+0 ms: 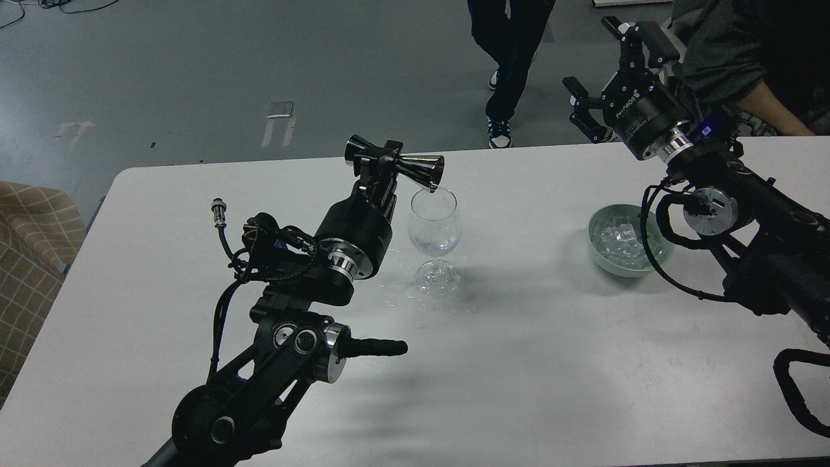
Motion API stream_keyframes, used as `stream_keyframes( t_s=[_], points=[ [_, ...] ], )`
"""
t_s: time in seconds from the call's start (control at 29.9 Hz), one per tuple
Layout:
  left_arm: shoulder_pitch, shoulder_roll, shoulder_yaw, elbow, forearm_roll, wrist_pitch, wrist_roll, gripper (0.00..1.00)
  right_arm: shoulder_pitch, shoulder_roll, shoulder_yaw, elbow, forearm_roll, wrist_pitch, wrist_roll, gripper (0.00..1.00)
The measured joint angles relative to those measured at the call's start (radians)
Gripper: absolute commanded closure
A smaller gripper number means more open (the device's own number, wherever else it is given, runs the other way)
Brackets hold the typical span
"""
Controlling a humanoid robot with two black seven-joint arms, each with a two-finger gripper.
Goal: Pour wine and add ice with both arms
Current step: 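Tilt the jigger over the wine glass rim to pour, then turn the jigger upright and carry it back toward its spot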
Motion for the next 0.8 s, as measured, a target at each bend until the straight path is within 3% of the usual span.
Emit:
stream_keyframes(
  t_s=[0.17, 0.47, 0.8],
  points=[
    [-0.017, -0.003, -0.046, -0.008, -0.106, 0.004, 0.015, 0.99, -0.001, 0.0, 0.0, 0.001, 0.0, 0.0, 0.0, 0.0],
    [-0.077, -0.002, -0.287, -0.025, -0.378, 0.011, 0.085, 0.98, -0.002, -0.003, 0.0, 0.001, 0.0, 0.0, 0.0, 0.0],
    [-0.09, -0.003, -0.481, -0.056, -0.681, 0.03, 0.096, 0.97, -0.004, -0.002, 0.0, 0.001, 0.0, 0.0, -0.001, 0.0]
  ],
)
